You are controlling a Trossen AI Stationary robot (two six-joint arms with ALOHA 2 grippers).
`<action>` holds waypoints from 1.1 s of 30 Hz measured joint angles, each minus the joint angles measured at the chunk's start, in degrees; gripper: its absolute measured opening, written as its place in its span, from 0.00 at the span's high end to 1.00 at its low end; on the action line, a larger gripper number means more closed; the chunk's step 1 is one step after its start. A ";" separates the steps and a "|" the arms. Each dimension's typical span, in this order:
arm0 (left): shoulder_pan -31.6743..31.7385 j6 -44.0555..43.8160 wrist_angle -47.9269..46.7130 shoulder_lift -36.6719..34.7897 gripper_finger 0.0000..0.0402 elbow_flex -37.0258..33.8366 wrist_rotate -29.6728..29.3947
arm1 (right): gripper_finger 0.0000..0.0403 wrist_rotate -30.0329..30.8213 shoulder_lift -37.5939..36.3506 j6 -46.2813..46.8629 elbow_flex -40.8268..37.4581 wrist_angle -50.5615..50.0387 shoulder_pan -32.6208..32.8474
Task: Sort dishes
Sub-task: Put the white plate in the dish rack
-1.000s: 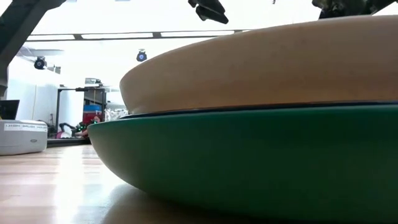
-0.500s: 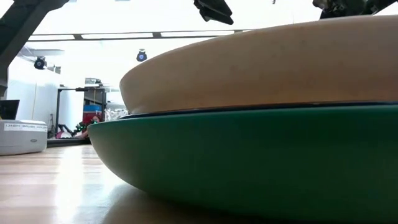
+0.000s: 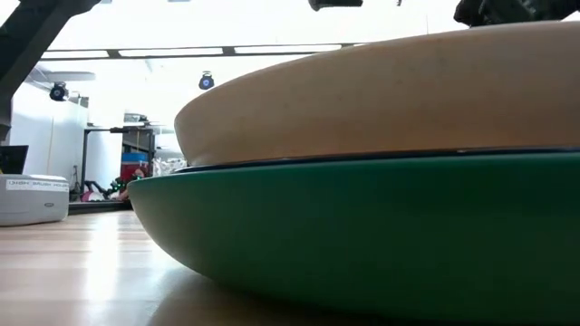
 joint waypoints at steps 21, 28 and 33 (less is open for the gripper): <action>0.00 0.00 5.38 0.07 0.43 0.00 0.00 | 0.75 -0.38 0.02 6.39 -6.30 1.58 0.00; 0.00 0.00 5.36 0.07 0.43 0.00 0.02 | 0.72 -0.37 0.02 6.30 -6.30 1.93 0.00; 0.00 0.00 5.36 0.07 0.43 0.00 0.02 | 0.70 -0.36 0.02 6.41 -6.65 1.95 0.00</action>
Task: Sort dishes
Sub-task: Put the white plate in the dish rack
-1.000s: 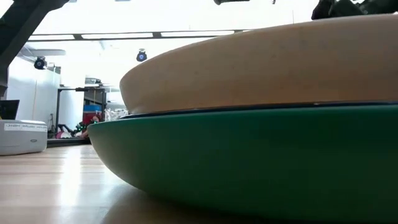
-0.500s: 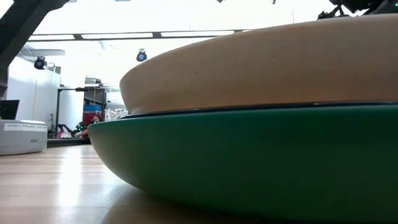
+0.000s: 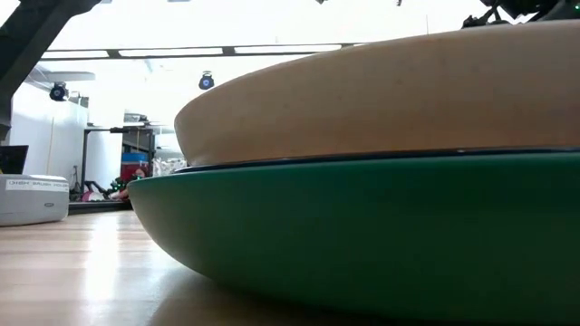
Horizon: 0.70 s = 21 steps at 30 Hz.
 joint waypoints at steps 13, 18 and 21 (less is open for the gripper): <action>0.00 0.00 -0.01 0.00 0.43 0.00 0.00 | 0.73 0.00 -0.02 0.96 0.28 0.89 0.00; -0.15 -5.50 -0.35 0.00 0.43 0.00 0.32 | 0.75 0.00 0.01 1.86 -0.53 0.76 0.00; -0.92 -5.78 -8.27 -0.08 0.43 -0.69 9.05 | 0.76 0.00 -0.09 -0.17 -0.54 0.83 0.00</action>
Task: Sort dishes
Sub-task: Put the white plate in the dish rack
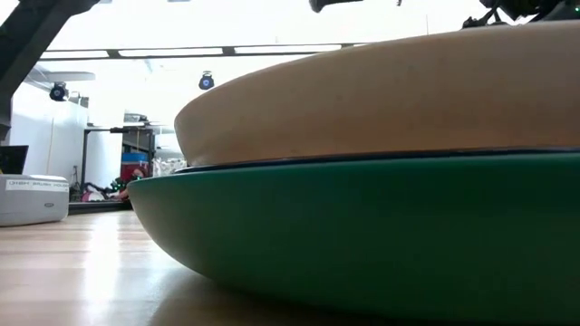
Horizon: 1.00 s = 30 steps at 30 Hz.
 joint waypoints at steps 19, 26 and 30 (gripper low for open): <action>-7.04 -4.72 17.47 -22.55 0.43 -40.52 -3.76 | 0.85 -0.21 -0.54 -8.40 3.05 2.50 0.00; -7.37 -3.91 38.11 -35.94 0.43 -61.57 -5.69 | 0.86 -15.42 0.26 -8.49 3.18 3.96 0.00; -7.22 -5.37 45.68 -37.96 0.43 -67.51 -6.06 | 0.83 -26.02 2.36 -6.45 3.23 6.30 0.30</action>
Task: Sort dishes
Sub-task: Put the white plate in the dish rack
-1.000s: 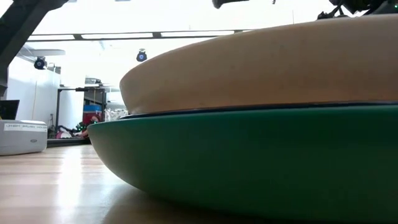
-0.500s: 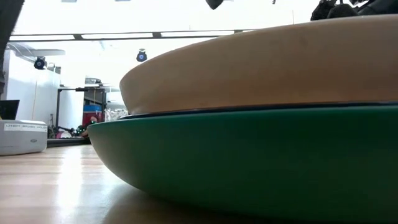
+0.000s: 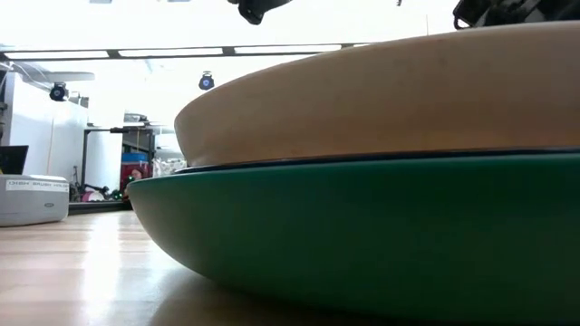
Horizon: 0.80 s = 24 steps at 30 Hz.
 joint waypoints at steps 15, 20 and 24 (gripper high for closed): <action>-0.08 -2.12 -1.08 1.33 0.43 -2.29 -0.03 | 0.85 9.58 12.11 17.90 -1.71 5.04 19.59; -0.06 -0.78 -2.84 1.62 0.43 -2.29 -0.03 | 0.87 17.57 13.79 24.45 -1.73 5.11 27.00; -0.03 -0.39 -4.88 1.96 0.43 -2.31 -0.07 | 0.85 24.63 16.66 27.84 -1.73 6.08 29.79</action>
